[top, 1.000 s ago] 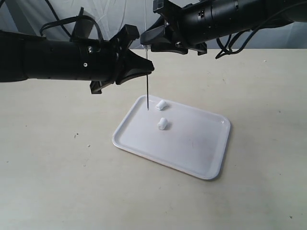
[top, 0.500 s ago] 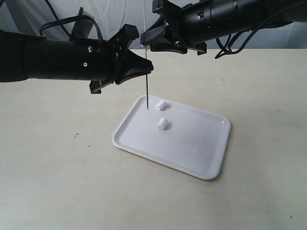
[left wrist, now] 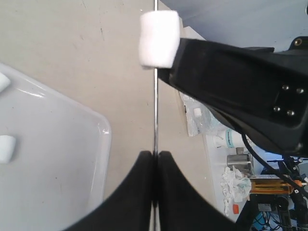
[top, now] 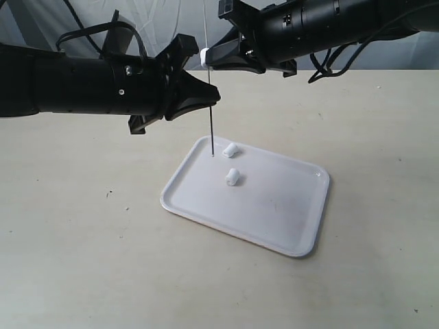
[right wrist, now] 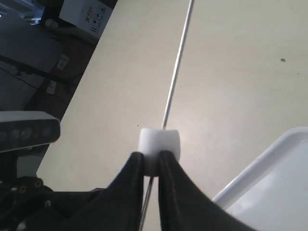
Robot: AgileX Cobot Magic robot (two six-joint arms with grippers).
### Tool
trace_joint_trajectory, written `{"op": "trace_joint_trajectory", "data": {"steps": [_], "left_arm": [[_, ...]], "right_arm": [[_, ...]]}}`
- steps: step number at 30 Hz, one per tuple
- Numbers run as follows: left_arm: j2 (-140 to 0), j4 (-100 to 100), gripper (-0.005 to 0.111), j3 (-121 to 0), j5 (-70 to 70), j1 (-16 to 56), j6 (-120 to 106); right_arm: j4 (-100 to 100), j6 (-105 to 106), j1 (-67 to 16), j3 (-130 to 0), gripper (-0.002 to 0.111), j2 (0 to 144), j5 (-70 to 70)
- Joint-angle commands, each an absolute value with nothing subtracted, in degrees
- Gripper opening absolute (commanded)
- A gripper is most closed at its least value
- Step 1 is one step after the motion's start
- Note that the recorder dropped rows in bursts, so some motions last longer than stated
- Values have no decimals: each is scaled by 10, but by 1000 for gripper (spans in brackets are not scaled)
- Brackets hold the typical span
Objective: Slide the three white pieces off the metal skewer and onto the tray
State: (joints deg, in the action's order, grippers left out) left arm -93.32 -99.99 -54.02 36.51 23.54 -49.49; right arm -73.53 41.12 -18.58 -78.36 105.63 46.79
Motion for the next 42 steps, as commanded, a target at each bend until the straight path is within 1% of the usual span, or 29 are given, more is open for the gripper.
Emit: {"op": "trace_joint_trajectory", "data": {"steps": [1,11,18,21,26,32,36,40,41,42], "left_arm": [[-929,-999,0,-543,387,236,-499],[-929,-999,0,-543,405,236,-500],[-929,-999,0,-542,433,236,-499],[-929,-999,0,-542,445,236,-499],[-929,-999,0,-542,490,236,-499],[-929,-974,0,-542,549,236,-480],[-929,-942,0,-542,514,236,-480],[-929,-859,0,-542,397,235,-441],[-929,-837,0,-542,361,233,-424],[-929,-810,0,-542,311,228,-407]], "right_arm": [[-738,419,-184,-785,-1,1055,436],[-744,420,-184,-785,-1,1055,371],[-832,470,-184,-787,-1,1055,287],[-844,491,-184,-808,-1,1056,234],[-838,495,-184,-847,-1,1065,186],[-771,495,-183,-899,-1,1108,108],[-758,495,-178,-906,-1,1117,130],[-660,468,-164,-906,-1,1111,192],[-615,432,-159,-906,-1,1108,220],[-521,318,-154,-906,-1,1101,316]]}}
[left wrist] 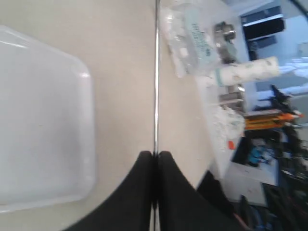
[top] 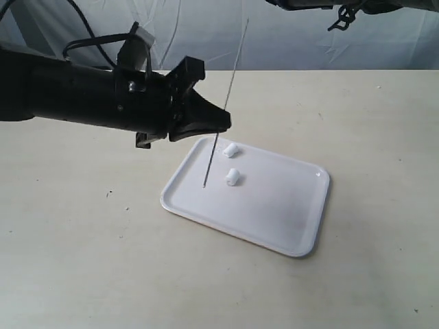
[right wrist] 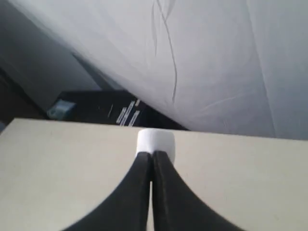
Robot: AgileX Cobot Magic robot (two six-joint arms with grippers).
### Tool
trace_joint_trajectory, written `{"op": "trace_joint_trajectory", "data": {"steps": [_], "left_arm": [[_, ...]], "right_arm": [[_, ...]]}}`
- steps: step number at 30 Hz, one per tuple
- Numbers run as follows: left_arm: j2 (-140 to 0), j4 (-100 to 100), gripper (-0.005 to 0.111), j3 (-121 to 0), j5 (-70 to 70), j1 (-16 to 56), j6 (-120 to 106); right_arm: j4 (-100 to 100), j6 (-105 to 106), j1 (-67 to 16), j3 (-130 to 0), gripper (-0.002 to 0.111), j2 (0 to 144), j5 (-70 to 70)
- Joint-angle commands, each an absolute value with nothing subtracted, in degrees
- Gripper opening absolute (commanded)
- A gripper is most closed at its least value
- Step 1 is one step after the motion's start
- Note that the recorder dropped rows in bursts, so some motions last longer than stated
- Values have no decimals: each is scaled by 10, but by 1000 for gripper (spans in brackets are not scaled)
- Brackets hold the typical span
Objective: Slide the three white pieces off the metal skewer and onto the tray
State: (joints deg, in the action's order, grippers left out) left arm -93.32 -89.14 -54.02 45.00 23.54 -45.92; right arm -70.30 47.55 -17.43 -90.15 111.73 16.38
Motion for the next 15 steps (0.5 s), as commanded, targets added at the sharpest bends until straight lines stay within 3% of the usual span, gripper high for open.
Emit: {"op": "trace_joint_trajectory", "data": {"steps": [1,2,5,7,9,10,12,15], "left_arm": [[-929,-805,0,-542,289,228,-407],[-929,-807,0,-542,268,228,-407],[-929,-808,0,-542,292,228,-410],[-929,-807,0,-542,330,228,-410],[-929,-779,0,-542,344,228,-411],[-929,-774,0,-542,344,228,-411],[-929,-764,0,-542,350,228,-411],[-925,-711,0,-542,326,228,-411]], "right_arm": [[-462,270,-154,-906,-1,1098,381],[-363,223,-155,-906,-1,1095,481],[-285,190,-168,-898,1,1100,612],[-325,197,-168,-890,17,1105,645],[-346,199,-172,-887,45,1105,658],[-349,202,-173,-887,48,1105,660],[-353,224,-173,-887,48,1104,657],[-380,267,-173,-872,30,1077,595]]}}
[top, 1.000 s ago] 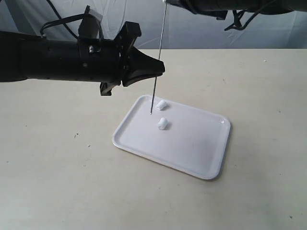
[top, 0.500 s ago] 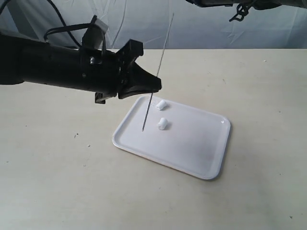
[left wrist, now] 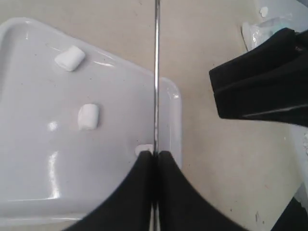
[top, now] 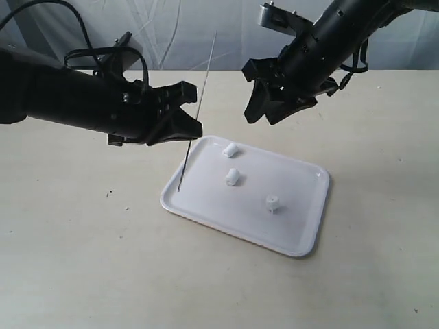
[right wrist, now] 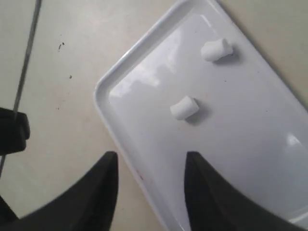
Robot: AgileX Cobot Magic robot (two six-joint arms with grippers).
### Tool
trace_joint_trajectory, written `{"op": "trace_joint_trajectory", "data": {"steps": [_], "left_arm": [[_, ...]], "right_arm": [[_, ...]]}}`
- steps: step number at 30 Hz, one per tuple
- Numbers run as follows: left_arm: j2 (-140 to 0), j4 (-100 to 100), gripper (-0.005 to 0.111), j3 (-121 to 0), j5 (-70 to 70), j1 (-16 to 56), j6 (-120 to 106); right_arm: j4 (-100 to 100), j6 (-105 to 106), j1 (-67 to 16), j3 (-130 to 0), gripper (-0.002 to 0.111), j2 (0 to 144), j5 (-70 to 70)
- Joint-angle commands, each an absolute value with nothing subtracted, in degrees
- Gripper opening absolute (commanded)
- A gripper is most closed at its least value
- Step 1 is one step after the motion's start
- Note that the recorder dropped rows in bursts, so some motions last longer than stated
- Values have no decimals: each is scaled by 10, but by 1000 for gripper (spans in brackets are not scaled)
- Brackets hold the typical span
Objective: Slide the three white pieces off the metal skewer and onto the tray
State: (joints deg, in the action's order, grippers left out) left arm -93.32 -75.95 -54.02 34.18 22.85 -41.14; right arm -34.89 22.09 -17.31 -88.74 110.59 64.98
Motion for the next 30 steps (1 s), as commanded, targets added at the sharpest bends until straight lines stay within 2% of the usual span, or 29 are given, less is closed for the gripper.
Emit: {"op": "trace_joint_trajectory", "data": {"steps": [1,7,18,24,27,30], "left_arm": [[-919,-706,0,-537,306,230,-411],[-803,-650,0,-469,175,230,-429],[-487,-552,0,-330,108,230,-449],[-337,-529,0,-277,107,230,-449],[-298,-515,0,-252,128,230,-435],[-291,-495,0,-225,152,228,-330]], "right_arm": [[-393,286,-173,-858,28,1064,567],[-401,349,-173,-728,26,936,374],[-401,443,-173,-452,26,671,113],[-397,460,-173,-334,26,517,36],[-397,460,-173,-288,26,456,18],[-397,460,-173,-246,26,408,17]]}}
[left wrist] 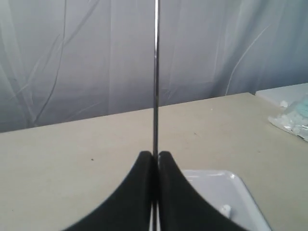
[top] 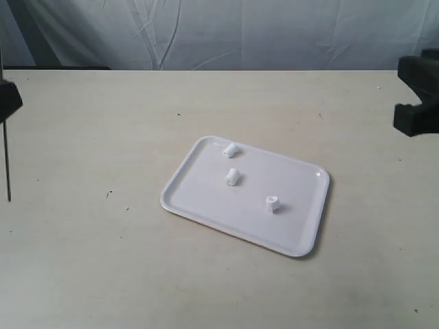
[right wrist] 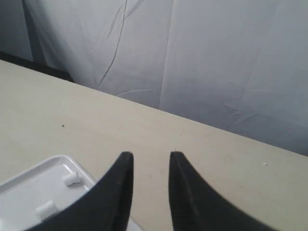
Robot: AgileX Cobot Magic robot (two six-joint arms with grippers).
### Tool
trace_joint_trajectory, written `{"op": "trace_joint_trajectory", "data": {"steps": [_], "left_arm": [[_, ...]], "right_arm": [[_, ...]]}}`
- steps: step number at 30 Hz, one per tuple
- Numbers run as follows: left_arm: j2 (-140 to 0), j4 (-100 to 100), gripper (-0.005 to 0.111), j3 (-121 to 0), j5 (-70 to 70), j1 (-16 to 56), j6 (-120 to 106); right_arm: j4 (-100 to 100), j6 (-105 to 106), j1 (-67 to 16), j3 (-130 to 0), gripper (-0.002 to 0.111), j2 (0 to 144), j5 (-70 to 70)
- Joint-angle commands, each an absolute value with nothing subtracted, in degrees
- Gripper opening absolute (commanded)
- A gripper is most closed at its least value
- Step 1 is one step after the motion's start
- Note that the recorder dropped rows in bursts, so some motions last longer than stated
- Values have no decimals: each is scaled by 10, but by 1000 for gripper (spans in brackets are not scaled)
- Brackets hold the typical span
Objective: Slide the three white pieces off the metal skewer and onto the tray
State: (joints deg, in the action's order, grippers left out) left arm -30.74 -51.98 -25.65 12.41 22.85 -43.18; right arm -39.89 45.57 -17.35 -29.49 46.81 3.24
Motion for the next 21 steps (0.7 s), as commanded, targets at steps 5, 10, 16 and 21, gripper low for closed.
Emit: {"op": "trace_joint_trajectory", "data": {"steps": [5,10,16,21], "left_arm": [[-435,-487,0,-199,121,230,-171],[-644,-766,0,-264,168,230,-419],[-878,-999,0,-373,309,230,-640],[-1005,-999,0,-423,335,230,-642]], "right_arm": [[-455,450,-173,-220,26,376,20],[-472,450,-173,-220,26,376,24],[-479,450,-173,-220,26,376,28],[-480,450,-173,-220,26,376,32]]}}
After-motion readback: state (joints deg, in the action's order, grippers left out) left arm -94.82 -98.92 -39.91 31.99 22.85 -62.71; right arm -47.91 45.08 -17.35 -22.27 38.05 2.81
